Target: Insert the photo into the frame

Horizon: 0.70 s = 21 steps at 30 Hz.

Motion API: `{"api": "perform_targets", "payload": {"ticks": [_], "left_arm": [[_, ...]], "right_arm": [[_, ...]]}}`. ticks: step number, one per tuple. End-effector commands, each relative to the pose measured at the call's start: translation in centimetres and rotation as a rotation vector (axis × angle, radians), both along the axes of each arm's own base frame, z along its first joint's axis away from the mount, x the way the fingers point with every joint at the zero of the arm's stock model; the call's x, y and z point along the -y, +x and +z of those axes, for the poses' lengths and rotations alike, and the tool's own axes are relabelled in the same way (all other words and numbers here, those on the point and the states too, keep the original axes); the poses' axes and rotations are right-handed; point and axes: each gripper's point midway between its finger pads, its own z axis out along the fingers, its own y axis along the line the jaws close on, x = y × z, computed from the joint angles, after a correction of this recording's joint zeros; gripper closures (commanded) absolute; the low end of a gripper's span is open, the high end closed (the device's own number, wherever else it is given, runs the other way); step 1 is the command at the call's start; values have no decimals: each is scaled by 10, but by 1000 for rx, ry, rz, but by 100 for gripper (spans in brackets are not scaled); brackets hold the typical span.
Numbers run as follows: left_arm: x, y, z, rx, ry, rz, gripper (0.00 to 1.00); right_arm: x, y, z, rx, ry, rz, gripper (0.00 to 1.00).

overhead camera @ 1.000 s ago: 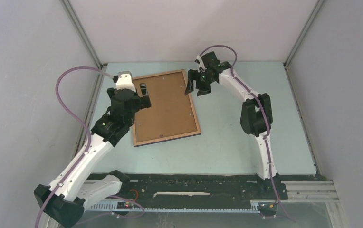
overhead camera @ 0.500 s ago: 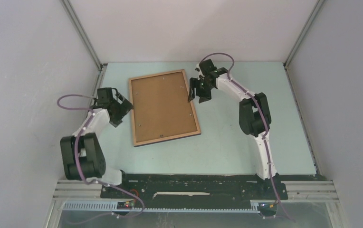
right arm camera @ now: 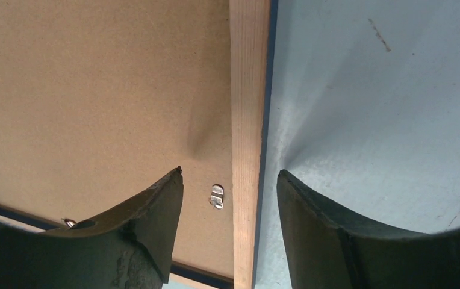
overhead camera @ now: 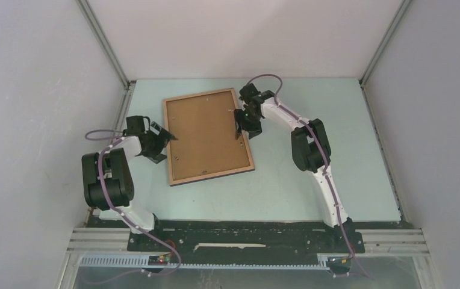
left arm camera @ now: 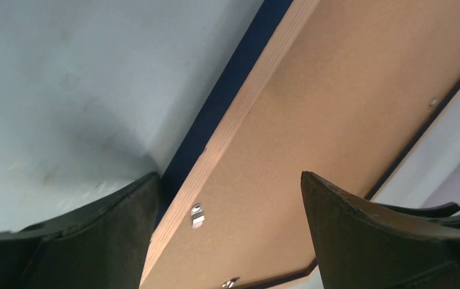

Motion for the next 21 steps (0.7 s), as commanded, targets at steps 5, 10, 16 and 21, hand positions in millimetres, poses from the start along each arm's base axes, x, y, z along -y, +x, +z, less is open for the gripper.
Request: {"api": "perform_targets", "payload": {"ticks": [5, 10, 16, 21], "left_arm": [[26, -5, -11, 12, -198, 32, 6], [24, -5, -6, 29, -184, 36, 6], [24, -5, -5, 33, -179, 38, 6], [23, -5, -4, 36, -173, 40, 6]], "right_arm": [[-4, -9, -8, 1, -88, -2, 42], [0, -15, -9, 15, -135, -6, 42], [6, -16, -2, 31, -156, -14, 48], [11, -24, -5, 26, -168, -5, 49]]}}
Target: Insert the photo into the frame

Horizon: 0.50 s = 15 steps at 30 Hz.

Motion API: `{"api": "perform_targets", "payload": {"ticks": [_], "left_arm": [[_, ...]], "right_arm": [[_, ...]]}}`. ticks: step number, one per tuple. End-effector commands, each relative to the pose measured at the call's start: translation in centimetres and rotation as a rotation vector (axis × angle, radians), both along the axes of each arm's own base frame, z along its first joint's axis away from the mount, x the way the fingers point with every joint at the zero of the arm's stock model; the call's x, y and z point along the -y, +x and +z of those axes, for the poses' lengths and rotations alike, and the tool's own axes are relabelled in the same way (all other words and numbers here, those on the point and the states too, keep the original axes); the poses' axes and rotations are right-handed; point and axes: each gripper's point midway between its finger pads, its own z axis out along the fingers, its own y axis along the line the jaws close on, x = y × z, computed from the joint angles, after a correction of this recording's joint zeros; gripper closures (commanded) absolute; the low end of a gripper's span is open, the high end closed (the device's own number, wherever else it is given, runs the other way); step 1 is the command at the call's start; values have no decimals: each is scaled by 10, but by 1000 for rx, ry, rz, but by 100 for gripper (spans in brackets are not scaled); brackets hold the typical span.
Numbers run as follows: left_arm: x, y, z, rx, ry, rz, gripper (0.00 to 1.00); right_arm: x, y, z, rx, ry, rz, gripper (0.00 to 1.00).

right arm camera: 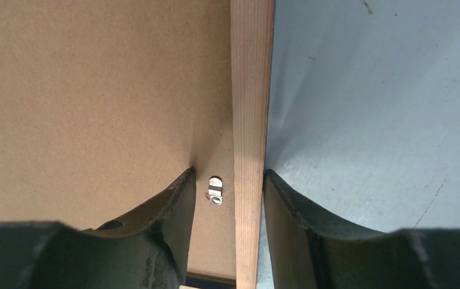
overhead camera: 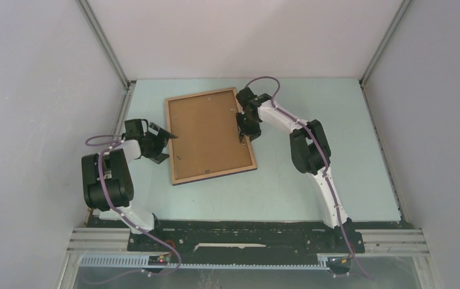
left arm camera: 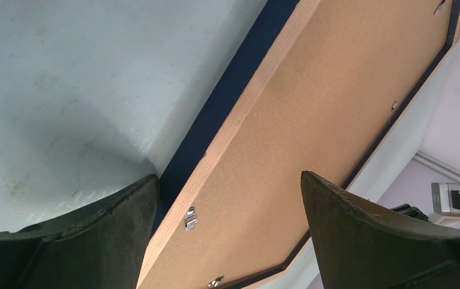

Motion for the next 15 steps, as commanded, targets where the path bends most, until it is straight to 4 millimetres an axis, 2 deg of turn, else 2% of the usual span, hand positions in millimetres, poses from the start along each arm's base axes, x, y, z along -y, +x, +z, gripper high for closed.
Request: {"api": "perform_targets", "payload": {"ticks": [1, 3, 7, 9, 15], "left_arm": [[14, -14, -8, -38, -44, -17, 6], [13, -15, -7, -36, -40, -17, 6], [12, -14, -6, -30, -29, -16, 6], [12, -14, -6, -30, -31, -17, 6], [12, -14, -8, -33, -32, -17, 5]], "right_arm": [[5, -15, 3, -11, -46, 7, 55], [9, -16, 3, -17, -53, 1, 61], [10, -17, 5, -8, -43, 4, 65], [7, -15, 7, -6, -23, 7, 70], [2, -15, 2, -18, -4, 17, 98]]}}
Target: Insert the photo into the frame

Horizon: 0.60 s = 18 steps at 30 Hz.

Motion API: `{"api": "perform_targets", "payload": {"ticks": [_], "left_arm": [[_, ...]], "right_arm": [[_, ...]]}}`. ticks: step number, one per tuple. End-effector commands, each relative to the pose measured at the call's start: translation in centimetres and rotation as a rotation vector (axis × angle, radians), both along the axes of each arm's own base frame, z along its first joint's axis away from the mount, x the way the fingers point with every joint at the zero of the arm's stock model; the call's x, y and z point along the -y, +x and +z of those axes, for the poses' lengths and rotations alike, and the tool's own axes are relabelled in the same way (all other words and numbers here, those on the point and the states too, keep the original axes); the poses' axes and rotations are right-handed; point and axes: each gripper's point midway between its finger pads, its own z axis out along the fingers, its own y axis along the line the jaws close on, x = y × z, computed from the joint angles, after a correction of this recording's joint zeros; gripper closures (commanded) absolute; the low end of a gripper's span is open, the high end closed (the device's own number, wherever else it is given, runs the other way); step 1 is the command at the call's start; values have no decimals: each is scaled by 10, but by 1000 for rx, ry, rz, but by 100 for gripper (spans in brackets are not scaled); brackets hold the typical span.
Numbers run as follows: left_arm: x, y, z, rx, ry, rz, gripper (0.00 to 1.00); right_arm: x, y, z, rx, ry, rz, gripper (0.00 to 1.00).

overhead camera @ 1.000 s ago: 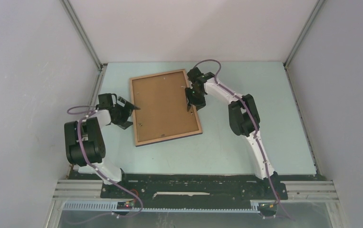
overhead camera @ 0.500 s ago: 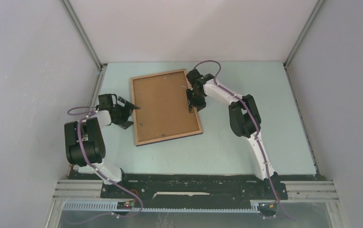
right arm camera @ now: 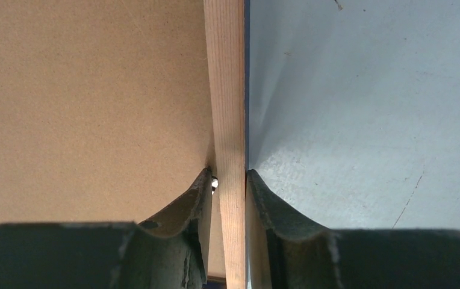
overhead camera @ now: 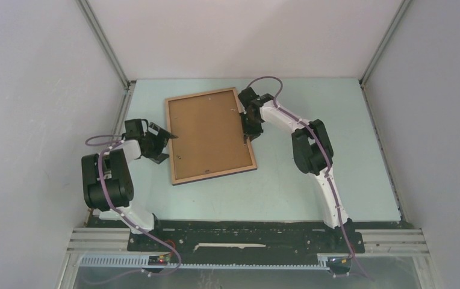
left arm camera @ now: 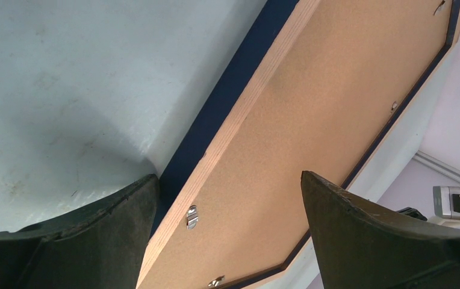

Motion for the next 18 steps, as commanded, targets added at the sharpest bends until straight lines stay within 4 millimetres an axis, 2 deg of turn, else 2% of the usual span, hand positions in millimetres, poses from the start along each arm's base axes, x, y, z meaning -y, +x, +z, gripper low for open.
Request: {"api": "perform_targets", "payload": {"ticks": [1, 8, 9, 11, 13, 18], "left_arm": [[13, -14, -9, -37, -35, -18, 5], [12, -15, -9, -34, -27, -15, 6], [12, -15, -9, -35, -28, -15, 6], [12, -15, -9, -36, -31, -14, 5], [12, -15, -8, -34, -28, -15, 5], [14, -15, -9, -36, -43, -16, 6]], "right_arm": [[-6, -14, 1, -34, 8, 26, 100], [-13, -15, 13, -31, 111, 14, 100], [-11, -14, 16, -26, 114, -2, 94], [-3, -9, 22, 0, 91, -43, 68], [-2, -8, 27, 20, 107, -48, 54], [-4, -9, 22, 12, 76, -46, 46]]}}
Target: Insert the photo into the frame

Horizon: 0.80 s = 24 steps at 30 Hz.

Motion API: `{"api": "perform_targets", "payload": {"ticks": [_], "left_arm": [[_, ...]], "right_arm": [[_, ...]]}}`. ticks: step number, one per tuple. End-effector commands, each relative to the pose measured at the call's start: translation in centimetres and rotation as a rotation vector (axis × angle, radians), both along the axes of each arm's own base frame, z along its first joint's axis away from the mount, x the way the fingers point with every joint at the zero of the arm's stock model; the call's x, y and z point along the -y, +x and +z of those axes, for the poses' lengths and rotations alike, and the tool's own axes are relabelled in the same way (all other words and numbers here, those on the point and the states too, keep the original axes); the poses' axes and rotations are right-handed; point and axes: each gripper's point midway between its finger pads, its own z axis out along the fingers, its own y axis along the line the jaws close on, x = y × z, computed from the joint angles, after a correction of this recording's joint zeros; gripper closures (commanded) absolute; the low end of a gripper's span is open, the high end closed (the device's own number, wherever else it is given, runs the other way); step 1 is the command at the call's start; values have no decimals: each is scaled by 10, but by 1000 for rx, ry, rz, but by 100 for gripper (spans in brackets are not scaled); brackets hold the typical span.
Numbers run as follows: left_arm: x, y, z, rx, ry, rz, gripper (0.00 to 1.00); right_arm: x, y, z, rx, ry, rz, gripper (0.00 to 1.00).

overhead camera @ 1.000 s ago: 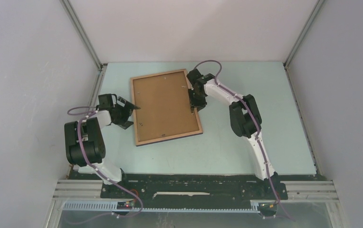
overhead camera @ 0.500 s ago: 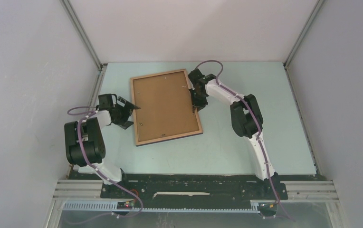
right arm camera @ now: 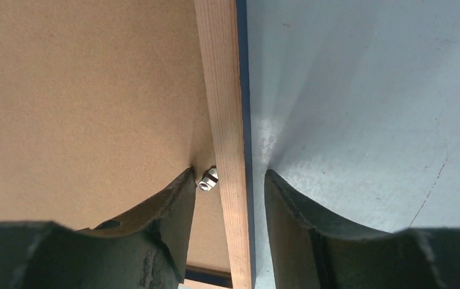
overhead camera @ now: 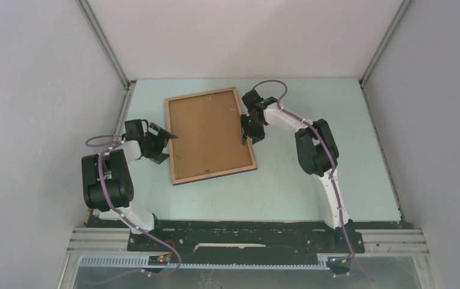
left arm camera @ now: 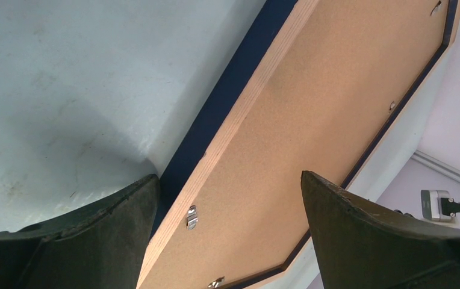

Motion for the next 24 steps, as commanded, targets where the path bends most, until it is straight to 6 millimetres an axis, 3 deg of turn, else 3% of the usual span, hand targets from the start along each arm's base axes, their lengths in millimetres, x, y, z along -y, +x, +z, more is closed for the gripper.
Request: {"api": "perform_targets", "payload": {"ticks": [1, 4, 7, 10, 14, 19, 22, 24], "left_arm": [[13, -14, -8, -42, -44, -16, 5], [13, -14, -7, -39, -41, -14, 5], [14, -15, -7, -39, -47, -16, 5], [14, -15, -5, -32, -47, -16, 5], [15, -15, -4, -29, -50, -16, 5], [15, -15, -5, -29, -50, -16, 5], [16, -15, -4, -27, -59, -15, 5], [16, -15, -3, -24, -62, -13, 5]], "right_arm": [[-5, 0, 22, 29, -12, -5, 46], [-4, -2, 16, 15, -51, 2, 49], [-5, -1, 15, 8, -44, 1, 60], [-6, -1, 12, -4, -19, -5, 81], [-7, -2, 8, -28, 4, -6, 100], [-10, -1, 15, -19, 33, -7, 96], [-11, 2, 30, 21, 35, -21, 66], [-10, 5, 42, 53, 33, -45, 52]]}}
